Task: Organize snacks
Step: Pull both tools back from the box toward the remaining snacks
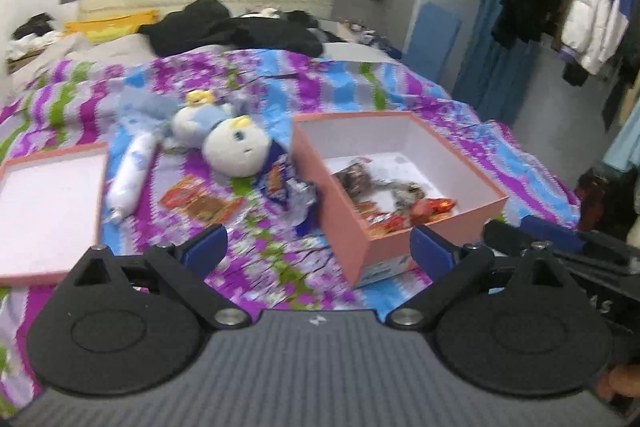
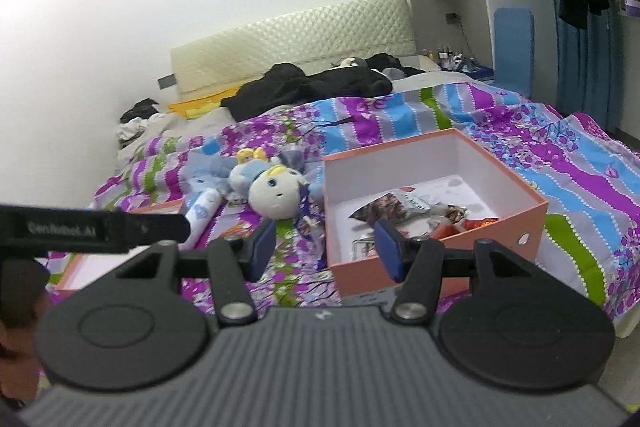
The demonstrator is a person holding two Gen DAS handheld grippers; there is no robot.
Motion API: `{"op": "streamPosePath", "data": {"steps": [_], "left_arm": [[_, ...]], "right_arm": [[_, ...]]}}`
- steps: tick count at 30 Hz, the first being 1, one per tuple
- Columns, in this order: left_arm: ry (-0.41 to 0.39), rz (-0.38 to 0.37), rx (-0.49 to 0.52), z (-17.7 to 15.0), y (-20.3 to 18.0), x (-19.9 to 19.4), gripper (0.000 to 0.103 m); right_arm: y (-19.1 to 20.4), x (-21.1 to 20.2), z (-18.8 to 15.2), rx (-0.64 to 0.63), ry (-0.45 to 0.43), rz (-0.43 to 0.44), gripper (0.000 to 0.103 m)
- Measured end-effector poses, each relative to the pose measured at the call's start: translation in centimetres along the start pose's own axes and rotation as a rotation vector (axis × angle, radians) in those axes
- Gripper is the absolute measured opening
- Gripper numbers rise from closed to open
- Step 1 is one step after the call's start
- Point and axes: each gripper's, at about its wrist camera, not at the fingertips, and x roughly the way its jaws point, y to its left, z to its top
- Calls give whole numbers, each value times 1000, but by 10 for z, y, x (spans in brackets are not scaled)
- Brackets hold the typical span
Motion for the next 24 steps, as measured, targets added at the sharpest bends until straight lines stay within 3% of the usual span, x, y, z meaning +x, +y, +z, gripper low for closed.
{"op": "streamPosePath", "data": {"steps": [10, 24], "left_arm": [[14, 23, -90, -47, 33, -23, 99], [83, 77, -163, -63, 82, 19, 99]], "right_arm": [[22, -2, -41, -14, 65, 1, 57], [42, 43, -68, -26, 144, 15, 57]]}}
